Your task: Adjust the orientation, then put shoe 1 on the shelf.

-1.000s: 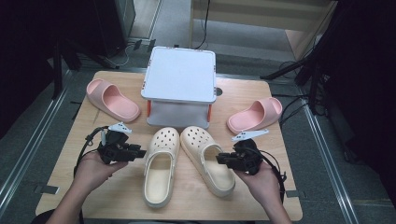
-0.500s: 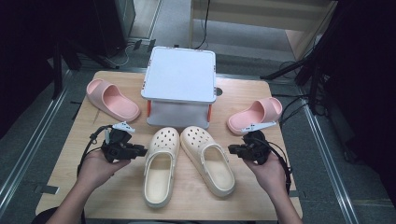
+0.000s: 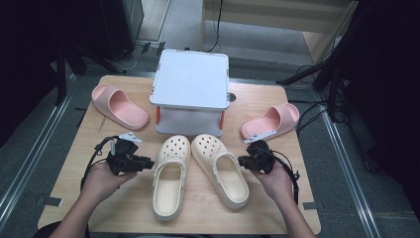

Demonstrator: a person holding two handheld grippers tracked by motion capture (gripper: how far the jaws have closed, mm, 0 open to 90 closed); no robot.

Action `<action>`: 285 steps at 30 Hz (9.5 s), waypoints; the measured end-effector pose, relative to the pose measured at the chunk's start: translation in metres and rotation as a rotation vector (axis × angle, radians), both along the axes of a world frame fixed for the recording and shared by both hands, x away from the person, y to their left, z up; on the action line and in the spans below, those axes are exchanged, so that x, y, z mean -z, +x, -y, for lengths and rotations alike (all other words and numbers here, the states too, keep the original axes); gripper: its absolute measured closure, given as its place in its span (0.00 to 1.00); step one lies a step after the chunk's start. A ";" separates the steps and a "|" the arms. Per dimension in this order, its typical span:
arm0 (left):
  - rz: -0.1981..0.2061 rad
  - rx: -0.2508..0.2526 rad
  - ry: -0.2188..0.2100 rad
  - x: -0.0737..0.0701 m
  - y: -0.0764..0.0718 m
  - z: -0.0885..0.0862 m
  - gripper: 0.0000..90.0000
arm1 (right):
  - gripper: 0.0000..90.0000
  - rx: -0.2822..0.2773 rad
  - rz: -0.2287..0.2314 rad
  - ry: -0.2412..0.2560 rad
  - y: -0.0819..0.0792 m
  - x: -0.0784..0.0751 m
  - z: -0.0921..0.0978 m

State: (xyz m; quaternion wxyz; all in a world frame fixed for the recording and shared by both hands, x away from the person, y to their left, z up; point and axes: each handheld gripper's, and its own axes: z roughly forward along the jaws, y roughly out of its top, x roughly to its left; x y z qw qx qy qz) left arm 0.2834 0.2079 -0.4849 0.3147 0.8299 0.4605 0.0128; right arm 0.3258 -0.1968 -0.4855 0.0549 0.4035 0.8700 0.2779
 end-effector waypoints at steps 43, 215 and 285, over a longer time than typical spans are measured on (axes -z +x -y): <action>-0.052 0.110 -0.019 0.006 -0.007 0.023 0.80 | 0.92 -0.096 -0.036 0.054 -0.015 0.006 -0.030; 0.256 0.056 -0.038 -0.108 0.134 0.022 0.99 | 0.57 0.284 0.227 0.215 0.037 -0.004 -0.152; 0.247 0.048 -0.030 -0.109 0.133 0.026 1.00 | 1.00 -0.020 0.134 0.184 -0.038 0.014 -0.168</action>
